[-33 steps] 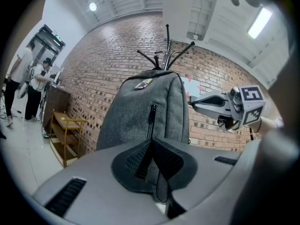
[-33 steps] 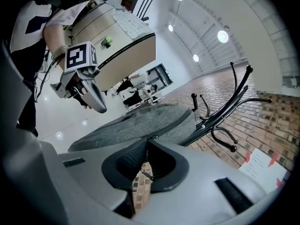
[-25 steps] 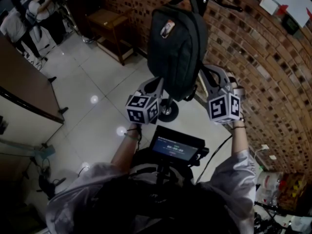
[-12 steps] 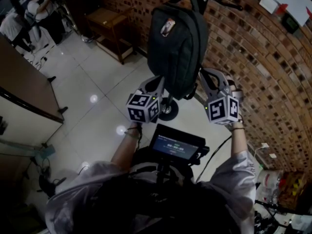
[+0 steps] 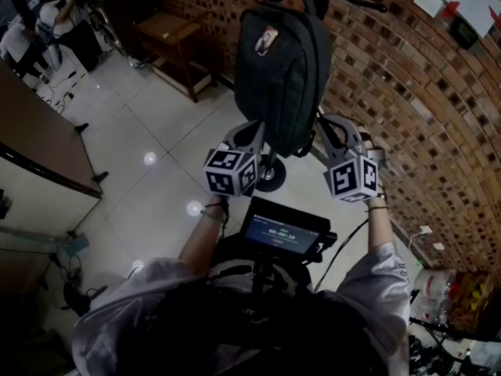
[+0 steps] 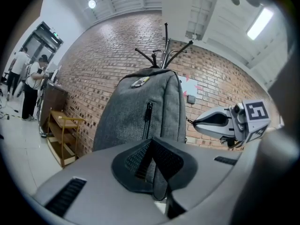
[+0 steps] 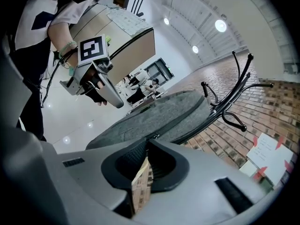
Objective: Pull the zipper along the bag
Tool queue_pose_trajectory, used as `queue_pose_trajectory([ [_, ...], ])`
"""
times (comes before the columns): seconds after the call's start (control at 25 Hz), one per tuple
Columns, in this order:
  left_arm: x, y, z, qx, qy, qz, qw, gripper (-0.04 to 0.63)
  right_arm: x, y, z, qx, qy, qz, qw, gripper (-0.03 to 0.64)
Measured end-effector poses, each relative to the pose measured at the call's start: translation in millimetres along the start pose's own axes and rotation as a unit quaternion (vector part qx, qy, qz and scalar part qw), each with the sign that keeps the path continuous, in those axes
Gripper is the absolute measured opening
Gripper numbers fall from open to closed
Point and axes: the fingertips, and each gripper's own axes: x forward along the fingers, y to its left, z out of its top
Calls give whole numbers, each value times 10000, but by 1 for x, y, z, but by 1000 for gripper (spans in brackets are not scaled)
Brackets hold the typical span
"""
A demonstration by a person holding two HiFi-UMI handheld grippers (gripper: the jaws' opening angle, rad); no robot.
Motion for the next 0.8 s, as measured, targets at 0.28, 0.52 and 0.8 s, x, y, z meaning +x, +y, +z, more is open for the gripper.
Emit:
queue_pose_trajectory([
  [0.28, 0, 1, -1, -18, 10, 34, 10000, 8, 1, 13, -12, 31, 98, 142, 9998, 21],
  [0.52, -2, 2, -1, -28, 6, 70, 10000, 8, 0, 29, -23, 212, 207, 233, 9993, 21],
  [0.8, -4, 2, -1, -24, -7, 91, 10000, 8, 2, 37, -24, 543, 171, 225, 9981, 23],
])
